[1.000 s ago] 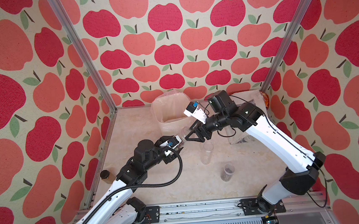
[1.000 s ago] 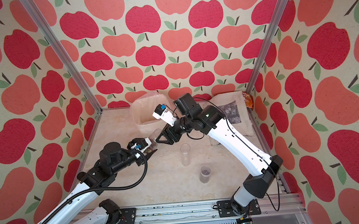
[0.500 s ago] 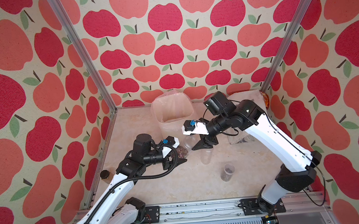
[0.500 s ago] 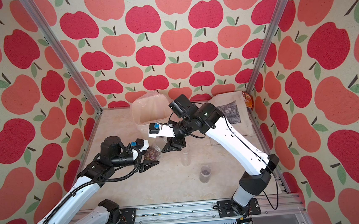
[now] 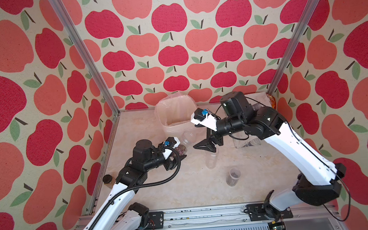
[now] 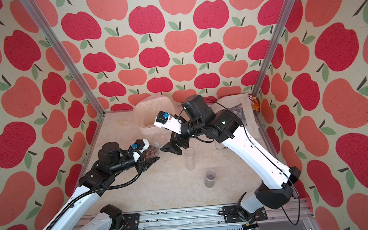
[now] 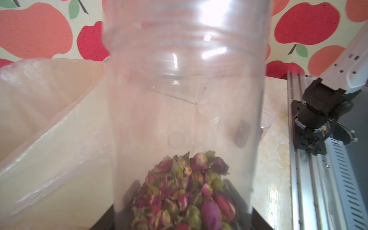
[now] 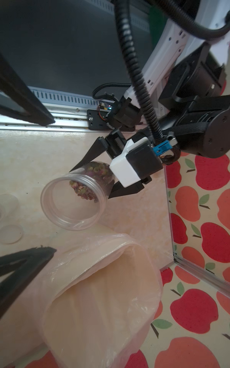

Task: Empty the moldy dried flower tea in the jars
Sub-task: Unscrew the lid from the jar.

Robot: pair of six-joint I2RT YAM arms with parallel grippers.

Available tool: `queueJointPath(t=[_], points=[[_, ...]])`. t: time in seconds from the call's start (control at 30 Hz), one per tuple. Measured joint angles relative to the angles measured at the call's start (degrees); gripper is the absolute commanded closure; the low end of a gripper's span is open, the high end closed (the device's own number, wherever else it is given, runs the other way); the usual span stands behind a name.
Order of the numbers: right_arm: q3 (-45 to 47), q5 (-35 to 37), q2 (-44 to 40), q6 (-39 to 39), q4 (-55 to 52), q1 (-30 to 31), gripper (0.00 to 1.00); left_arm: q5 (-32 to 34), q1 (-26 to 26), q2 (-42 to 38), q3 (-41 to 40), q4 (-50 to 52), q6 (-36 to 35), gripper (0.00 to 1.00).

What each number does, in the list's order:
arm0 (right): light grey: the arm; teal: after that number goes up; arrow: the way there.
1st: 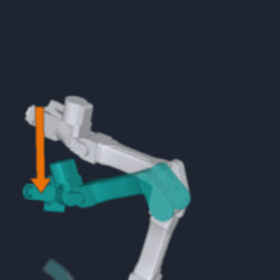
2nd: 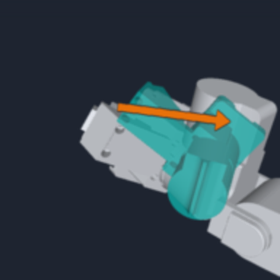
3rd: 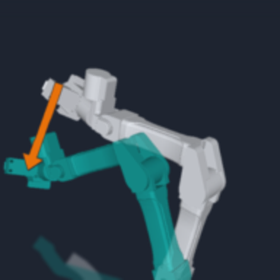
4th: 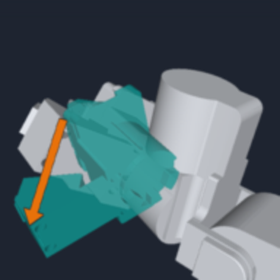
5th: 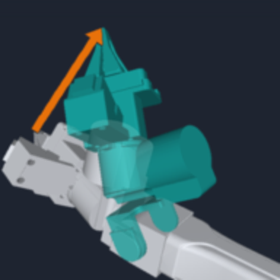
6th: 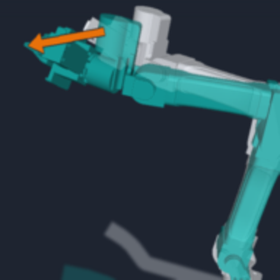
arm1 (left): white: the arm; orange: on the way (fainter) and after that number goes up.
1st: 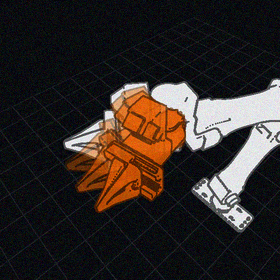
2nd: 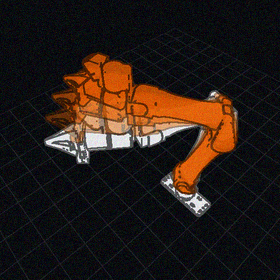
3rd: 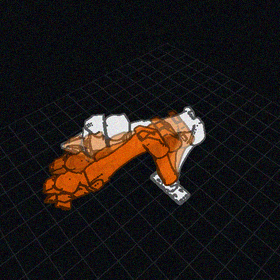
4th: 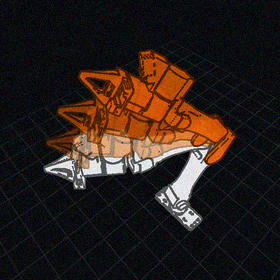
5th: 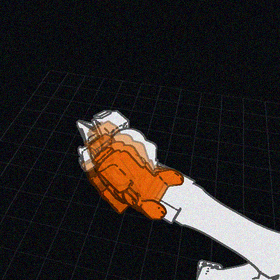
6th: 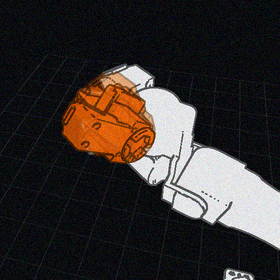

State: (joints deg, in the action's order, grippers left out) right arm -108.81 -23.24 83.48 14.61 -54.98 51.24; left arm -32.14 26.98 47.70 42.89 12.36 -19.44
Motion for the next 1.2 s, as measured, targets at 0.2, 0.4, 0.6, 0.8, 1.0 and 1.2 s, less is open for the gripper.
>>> queueJointPath(t=[0.2, 0.4, 0.6, 0.8, 1.0, 1.2], points=[[4.5, 1.8, -5.2, -25.9, 8.6, -4.2, 0.01, 10.4, 3.0, 0.0, 0.0, -2.2, -4.2, 1.0], [7.7, 2.3, -1.5, -40.6, 9.5, -5.6, 0.01, 20.2, 9.4, 0.0, 0.0, -3.0, -10.6, 1.0], [9.0, 1.7, 1.4, -44.8, 9.1, -5.6, 0.01, 25.3, 11.1, 0.0, 0.0, -3.3, -13.8, 1.0], [10.2, -1.0, 2.0, -46.2, 9.2, -5.6, 0.07, 26.8, 11.2, 0.0, -0.1, -3.4, -14.8, 1.0], [11.7, -4.1, 2.9, -46.7, 9.6, -5.5, 0.09, 26.9, 11.2, 0.0, -0.1, -3.4, -14.8, 1.0], [11.7, -6.1, 4.5, -46.9, 9.6, -4.7, 0.29, 27.0, 11.2, 0.4, -0.1, -3.2, -14.8, 1.0]])
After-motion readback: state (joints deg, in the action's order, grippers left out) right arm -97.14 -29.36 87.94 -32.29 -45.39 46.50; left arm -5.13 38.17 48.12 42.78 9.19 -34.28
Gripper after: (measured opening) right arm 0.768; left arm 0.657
